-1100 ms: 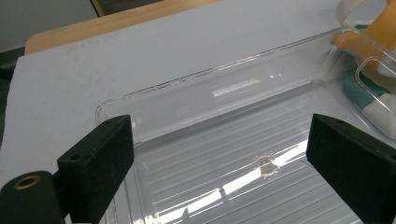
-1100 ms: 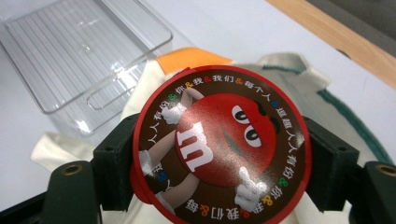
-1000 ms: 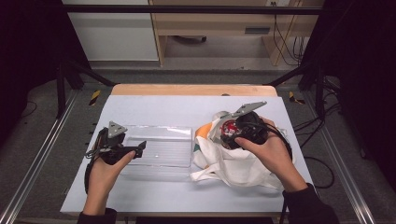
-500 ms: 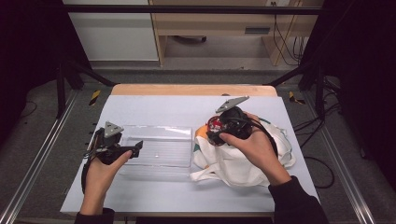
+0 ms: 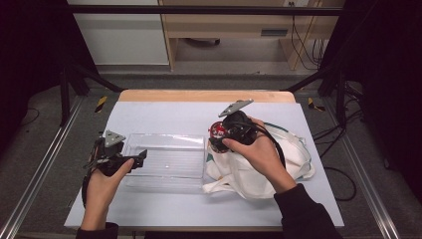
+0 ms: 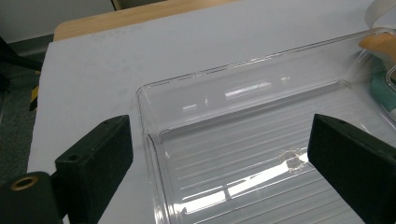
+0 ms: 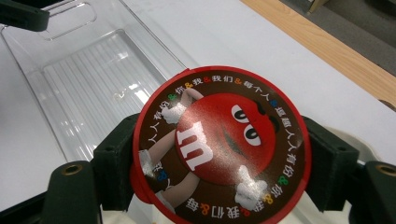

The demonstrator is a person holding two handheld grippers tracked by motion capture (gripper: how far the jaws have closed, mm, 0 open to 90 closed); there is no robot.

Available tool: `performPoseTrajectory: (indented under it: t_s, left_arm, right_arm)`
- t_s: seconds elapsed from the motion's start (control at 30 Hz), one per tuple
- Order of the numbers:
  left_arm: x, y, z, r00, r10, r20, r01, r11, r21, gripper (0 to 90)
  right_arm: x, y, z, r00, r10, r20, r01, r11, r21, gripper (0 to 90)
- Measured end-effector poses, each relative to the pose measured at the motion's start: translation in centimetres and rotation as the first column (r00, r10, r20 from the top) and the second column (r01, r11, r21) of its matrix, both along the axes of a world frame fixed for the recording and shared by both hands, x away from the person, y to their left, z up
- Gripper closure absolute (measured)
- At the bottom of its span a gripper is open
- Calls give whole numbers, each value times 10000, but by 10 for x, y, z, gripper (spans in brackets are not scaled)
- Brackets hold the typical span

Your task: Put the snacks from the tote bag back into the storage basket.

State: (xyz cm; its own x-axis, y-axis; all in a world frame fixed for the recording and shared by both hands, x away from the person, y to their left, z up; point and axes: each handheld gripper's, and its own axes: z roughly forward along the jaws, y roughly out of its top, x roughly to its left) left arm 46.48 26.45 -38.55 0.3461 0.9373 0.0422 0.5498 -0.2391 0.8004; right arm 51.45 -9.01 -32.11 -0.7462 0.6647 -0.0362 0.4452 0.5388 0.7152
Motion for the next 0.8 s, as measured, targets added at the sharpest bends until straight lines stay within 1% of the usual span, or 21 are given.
performPoseTrajectory:
  t_s: [0.07,0.17,0.23,0.27,0.3,0.37,0.47,0.6,0.67,0.73,0.8]
  left_arm:
    - [0,2,1,10000,-8,-13,8,10000,36,65]
    - [1,3,0,10000,37,-37,-37,10000,21,62]
    - [2,3,-1,9999,23,-145,-22,10000,95,62]
    - [1,3,-2,9999,49,-134,-47,10000,78,62]
    - [1,4,-2,9999,59,-136,-57,9999,98,62]
    - [1,5,-2,9998,83,-165,-81,9999,131,62]
    - [2,5,-2,9998,78,-192,-74,9998,203,62]
    - [2,6,-3,9997,89,-217,-84,9997,225,62]
    - [2,7,-3,9997,132,-213,-127,9997,207,62]
    - [1,9,-3,9996,153,-231,-149,9997,198,62]
    - [1,10,-3,9995,263,-180,-260,9996,139,62]
  right_arm:
    - [2,3,0,10000,-26,-12,26,10000,-49,258]
    - [5,6,1,10000,-18,1,18,10000,53,258]
    - [7,8,2,10000,-27,-20,27,10000,37,259]
    - [7,10,2,10000,-63,19,63,10000,21,259]
    - [8,11,3,10000,-5,99,5,10000,-20,259]
    - [8,14,3,9999,74,83,-74,10000,18,258]
    - [8,20,3,9996,215,183,-214,9997,-86,259]
    - [7,28,3,9993,300,219,-298,9995,-97,259]
    - [7,32,3,9989,383,255,-378,9990,-218,259]
    - [7,35,3,9989,368,276,-366,9993,-86,258]
    - [8,37,1,9989,411,243,-409,9991,-90,259]
